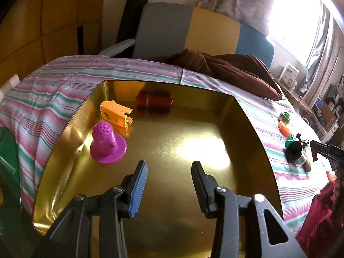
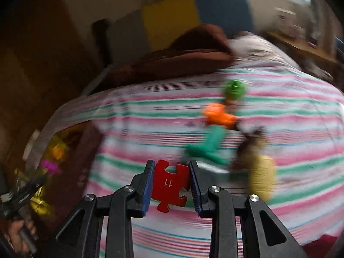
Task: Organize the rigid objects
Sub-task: 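Carry the red puzzle piece into the gold tray and open the right tool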
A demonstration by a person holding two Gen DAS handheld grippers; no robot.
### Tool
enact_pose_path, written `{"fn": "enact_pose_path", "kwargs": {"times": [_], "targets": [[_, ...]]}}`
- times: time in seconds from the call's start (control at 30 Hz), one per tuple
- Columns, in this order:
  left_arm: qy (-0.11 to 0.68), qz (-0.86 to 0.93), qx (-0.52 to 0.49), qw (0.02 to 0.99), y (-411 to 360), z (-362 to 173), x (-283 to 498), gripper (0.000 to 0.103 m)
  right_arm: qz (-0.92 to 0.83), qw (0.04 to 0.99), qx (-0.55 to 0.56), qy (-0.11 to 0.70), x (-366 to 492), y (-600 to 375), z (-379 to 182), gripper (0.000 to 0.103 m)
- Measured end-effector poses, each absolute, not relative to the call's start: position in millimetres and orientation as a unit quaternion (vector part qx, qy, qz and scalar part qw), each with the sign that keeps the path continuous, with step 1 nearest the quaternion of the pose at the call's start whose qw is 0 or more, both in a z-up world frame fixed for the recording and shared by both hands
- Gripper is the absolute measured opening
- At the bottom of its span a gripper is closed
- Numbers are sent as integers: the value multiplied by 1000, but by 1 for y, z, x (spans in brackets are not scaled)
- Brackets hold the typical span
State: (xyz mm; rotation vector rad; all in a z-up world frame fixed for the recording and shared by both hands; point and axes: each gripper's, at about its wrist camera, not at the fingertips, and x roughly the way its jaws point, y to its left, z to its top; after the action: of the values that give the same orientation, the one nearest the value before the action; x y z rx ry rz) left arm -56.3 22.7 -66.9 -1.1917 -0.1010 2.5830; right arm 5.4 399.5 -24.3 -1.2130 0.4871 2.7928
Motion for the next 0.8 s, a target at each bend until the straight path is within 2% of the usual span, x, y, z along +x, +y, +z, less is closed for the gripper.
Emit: {"fn": "enact_pose_path", "kwargs": {"times": [0.3,0.43,0.6,0.8], "targets": [[-60,899,-416,126,-2,-66,-54,43,898,-104,-409,122,-44,271,-11,32],[-65,899,-416,122,-9,-65,-52,43,883,-156,-436,82,-71,205,-13,32],[-69,901,-415,110,-15,-63,-49,43,857,-160,-490,18,-110,142,-32,32],[-86,901,-415,98,-25,-62,-48,43,829,-142,-540,42,-156,117,-63,32]]}}
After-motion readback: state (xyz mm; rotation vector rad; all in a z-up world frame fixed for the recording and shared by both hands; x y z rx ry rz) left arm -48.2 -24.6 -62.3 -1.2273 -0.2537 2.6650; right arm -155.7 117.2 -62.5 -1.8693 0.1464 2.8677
